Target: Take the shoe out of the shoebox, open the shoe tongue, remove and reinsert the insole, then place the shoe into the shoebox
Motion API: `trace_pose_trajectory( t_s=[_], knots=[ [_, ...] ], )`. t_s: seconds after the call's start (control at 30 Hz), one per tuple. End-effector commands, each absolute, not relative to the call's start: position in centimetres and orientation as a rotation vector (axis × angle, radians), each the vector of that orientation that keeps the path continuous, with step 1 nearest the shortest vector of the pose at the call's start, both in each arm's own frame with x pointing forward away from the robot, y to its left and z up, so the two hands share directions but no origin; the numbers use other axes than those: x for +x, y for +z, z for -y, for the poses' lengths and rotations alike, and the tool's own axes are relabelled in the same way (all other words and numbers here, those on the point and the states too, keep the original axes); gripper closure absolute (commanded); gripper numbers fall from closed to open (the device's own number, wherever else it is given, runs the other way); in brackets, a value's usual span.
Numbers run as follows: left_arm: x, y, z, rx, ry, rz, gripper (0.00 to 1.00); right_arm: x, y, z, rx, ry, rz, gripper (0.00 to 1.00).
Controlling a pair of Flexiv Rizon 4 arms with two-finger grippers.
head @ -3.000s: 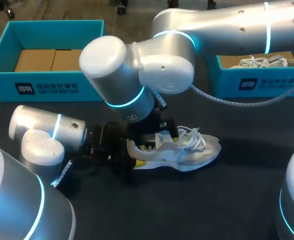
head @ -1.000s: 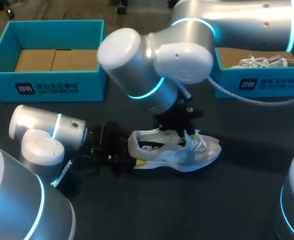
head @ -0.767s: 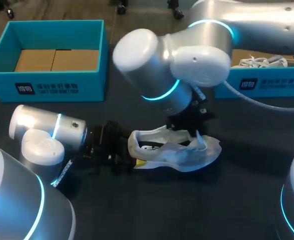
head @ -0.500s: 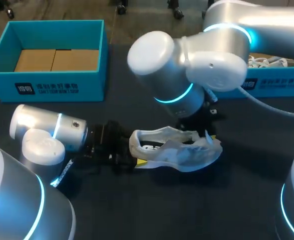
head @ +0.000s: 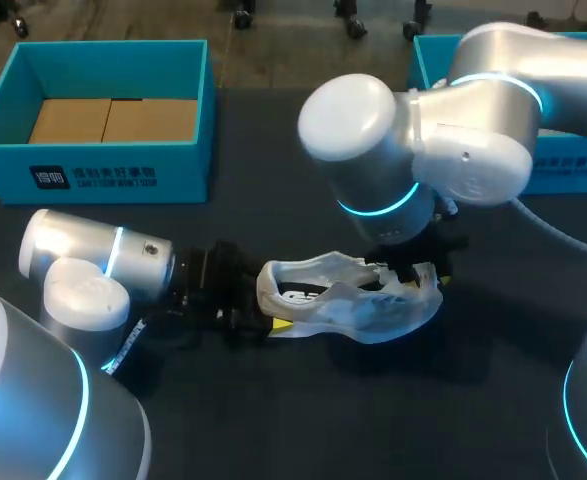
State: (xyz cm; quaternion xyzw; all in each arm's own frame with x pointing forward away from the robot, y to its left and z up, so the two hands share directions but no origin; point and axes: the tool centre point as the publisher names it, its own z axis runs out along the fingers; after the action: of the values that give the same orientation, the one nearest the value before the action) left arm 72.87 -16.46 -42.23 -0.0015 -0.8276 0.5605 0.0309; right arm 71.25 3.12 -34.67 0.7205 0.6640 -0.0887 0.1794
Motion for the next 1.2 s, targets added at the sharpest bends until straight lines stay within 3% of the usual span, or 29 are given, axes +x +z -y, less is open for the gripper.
trace_pose_trajectory(
  t_s=[0.03,0.13,0.2,0.3,0.37,0.43,0.97,1.2],
  knots=[
    [72.8,-42.3,16.3,-0.004,1.725,2.552,1.00,71.2,-35.7,-2.7,2.073,-0.200,-1.913,0.55],
    [72.8,-42.3,16.3,-0.004,1.725,2.552,1.00,71.0,-36.7,-2.4,2.094,-0.212,-1.904,0.46],
    [72.8,-42.3,16.3,-0.004,1.725,2.552,1.00,70.9,-37.1,-2.2,2.100,-0.220,-1.904,0.32],
    [72.8,-42.3,16.3,-0.004,1.725,2.552,1.00,70.8,-37.6,-1.8,2.114,-0.237,-1.898,0.24],
    [72.8,-42.3,16.3,-0.004,1.725,2.552,1.00,70.8,-37.7,-1.6,2.117,-0.243,-1.896,0.08],
    [72.8,-42.3,16.3,-0.004,1.725,2.552,1.00,70.9,-37.7,-1.5,2.118,-0.247,-1.893,0.00],
    [72.8,-42.3,16.3,-0.004,1.725,2.552,1.00,72.7,-35.1,-0.4,2.086,-0.272,-1.846,0.00],
    [72.8,-42.3,16.3,-0.004,1.725,2.552,1.00,74.2,-36.8,0.0,2.082,-0.239,-1.873,0.00]
  ],
)
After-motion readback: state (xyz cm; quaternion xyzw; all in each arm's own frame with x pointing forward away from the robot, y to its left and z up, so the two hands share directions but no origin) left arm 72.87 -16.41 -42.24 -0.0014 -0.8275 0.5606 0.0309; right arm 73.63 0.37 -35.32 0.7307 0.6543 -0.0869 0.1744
